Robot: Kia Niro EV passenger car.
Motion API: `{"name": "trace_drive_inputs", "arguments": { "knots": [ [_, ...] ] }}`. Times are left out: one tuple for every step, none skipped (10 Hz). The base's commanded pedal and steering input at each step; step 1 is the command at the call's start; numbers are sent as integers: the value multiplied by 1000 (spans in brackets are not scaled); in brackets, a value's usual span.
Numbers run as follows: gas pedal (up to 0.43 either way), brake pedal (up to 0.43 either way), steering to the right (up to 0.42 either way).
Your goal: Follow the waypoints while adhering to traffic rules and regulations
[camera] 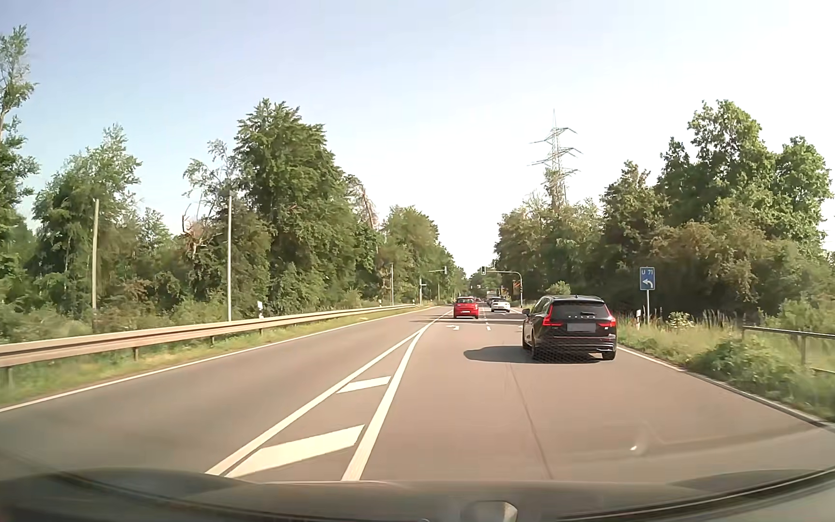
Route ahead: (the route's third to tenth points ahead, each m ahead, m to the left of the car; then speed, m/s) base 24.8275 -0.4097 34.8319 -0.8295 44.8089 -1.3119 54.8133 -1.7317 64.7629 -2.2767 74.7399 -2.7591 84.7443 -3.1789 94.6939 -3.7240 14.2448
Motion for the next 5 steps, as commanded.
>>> {"name": "trace_drive_inputs", "arguments": {
  "knots": [
    [98,24,4],
    [98,24,4],
    [98,24,5],
    [98,24,5],
    [98,24,6]
  ]
}}
